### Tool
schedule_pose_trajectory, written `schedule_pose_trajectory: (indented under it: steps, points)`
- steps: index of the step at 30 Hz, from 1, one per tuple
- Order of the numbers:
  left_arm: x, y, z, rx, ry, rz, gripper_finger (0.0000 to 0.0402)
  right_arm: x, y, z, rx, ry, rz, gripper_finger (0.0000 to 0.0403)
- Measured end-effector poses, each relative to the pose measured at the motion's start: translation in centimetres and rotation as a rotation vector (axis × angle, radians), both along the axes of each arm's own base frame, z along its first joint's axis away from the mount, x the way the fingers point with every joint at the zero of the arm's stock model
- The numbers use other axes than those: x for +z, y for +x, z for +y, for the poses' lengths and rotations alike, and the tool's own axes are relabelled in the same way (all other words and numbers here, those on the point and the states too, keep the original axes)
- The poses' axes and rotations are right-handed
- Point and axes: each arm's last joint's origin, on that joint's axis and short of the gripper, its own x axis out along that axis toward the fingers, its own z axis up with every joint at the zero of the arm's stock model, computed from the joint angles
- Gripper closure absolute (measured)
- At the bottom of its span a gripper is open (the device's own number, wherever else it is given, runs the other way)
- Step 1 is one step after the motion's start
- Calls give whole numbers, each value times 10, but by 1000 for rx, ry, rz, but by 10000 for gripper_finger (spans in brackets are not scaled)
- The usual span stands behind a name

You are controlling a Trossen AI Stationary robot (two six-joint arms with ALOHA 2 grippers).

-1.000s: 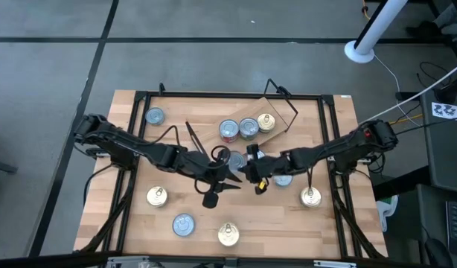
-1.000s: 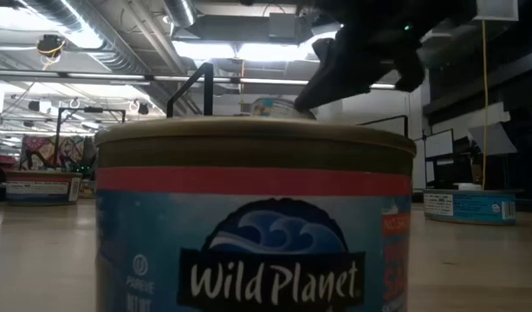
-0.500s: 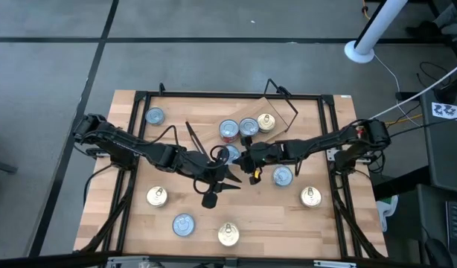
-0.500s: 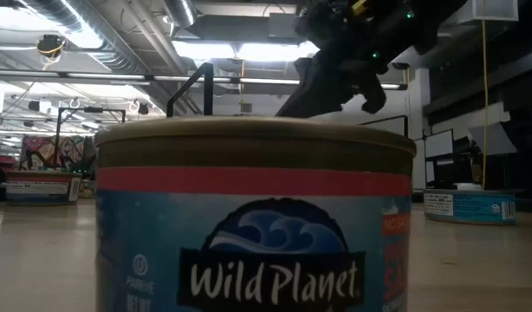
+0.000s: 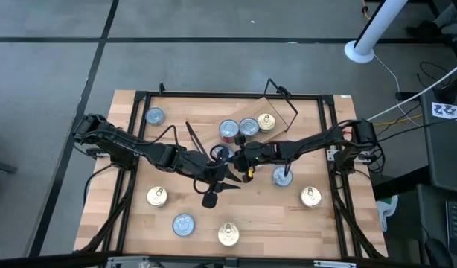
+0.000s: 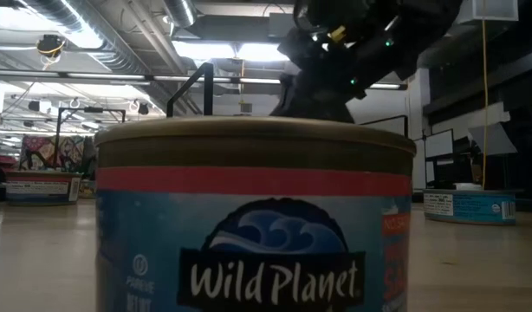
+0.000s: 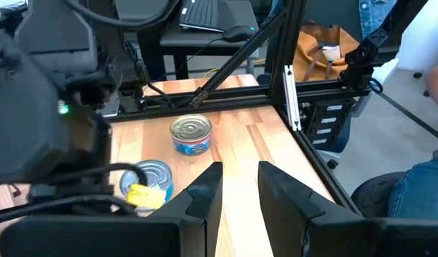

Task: Stack canned seafood by type on shelf
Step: Put the yellow and blue tuna can on the shelf, then stack the red tuna can on the shelf on top of the other red tuna can

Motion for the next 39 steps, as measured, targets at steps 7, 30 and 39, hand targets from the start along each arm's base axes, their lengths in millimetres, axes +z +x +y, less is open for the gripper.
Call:
schedule_pose_trajectory:
  steps: [7,30,39]
  points:
    - [0,0,0,1,0,0,315,0,3,-10,-16,2,-32,403]
    - [0,0,0,1,1,2,315,4,5,-12,-1,27,-79,376]
    - [0,0,0,1,1,2,315,5,5,-13,-31,43,-89,279]
